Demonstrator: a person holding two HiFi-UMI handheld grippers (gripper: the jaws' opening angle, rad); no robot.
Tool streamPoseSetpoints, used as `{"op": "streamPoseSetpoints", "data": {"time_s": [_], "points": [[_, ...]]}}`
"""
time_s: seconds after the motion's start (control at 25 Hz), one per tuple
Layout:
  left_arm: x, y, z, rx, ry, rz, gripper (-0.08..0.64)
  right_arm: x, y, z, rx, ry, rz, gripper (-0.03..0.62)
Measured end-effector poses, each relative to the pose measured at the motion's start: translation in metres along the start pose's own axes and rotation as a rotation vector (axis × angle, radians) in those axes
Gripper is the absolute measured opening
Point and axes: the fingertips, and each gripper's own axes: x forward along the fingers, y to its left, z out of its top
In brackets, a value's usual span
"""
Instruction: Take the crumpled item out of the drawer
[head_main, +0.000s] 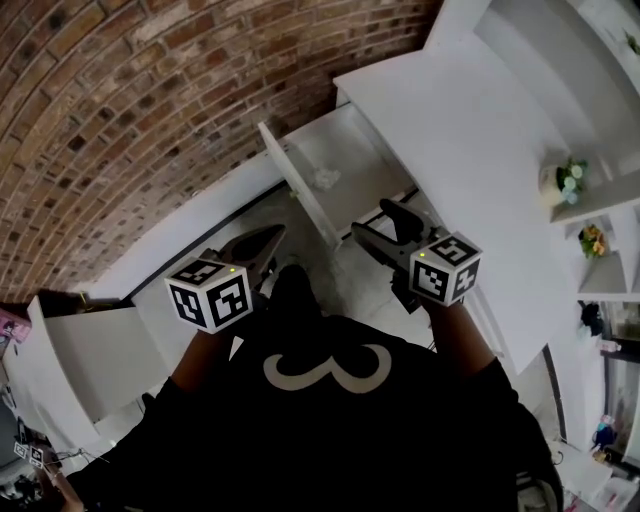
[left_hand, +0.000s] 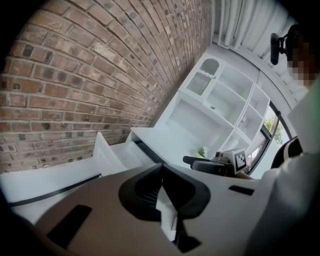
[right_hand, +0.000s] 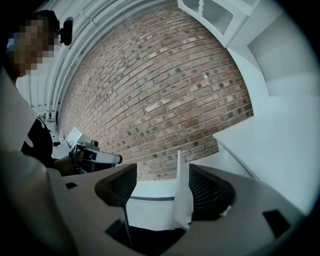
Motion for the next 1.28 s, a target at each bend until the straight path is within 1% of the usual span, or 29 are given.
{"op": "streamPoseSetpoints", "data": {"time_s": [0.2,0.36,0.56,0.68,0.76,0.84,1.04,1.2,1.28], "points": [[0.022,0.022,0.011,-0.014,0.034,-0.013,-0.002,0.030,-0.024,-0.001,0.022,0.035,-0.024,0.313],[0.041,0.047,0.023,-0.025,0.077,-0.018,-0.002,0.058,-0.048,-0.003,0.024,0.085,-0.059,0.313],[0.063,0.077,0.052,-0.049,0.104,-0.040,-0.002,0.093,-0.081,-0.008,0.042,0.137,-0.107,0.313],[0.076,0.096,0.078,-0.025,0.105,-0.035,-0.002,0.119,-0.101,-0.012,0.068,0.165,-0.133,0.313],[0.085,0.109,0.089,-0.020,0.114,-0.036,-0.002,0.135,-0.114,-0.017,0.096,0.181,-0.144,0.313],[0.094,0.121,0.096,-0.026,0.131,-0.043,-0.002,0.150,-0.127,-0.025,0.123,0.203,-0.160,0.311],[0.117,0.149,0.106,-0.039,0.172,-0.074,-0.002,0.181,-0.166,-0.055,0.173,0.282,-0.239,0.310],[0.138,0.163,0.107,-0.063,0.199,-0.096,-0.002,0.198,-0.194,-0.086,0.213,0.377,-0.268,0.310],[0.148,0.171,0.110,-0.063,0.211,-0.103,0.000,0.206,-0.206,-0.094,0.235,0.399,-0.285,0.310]]}}
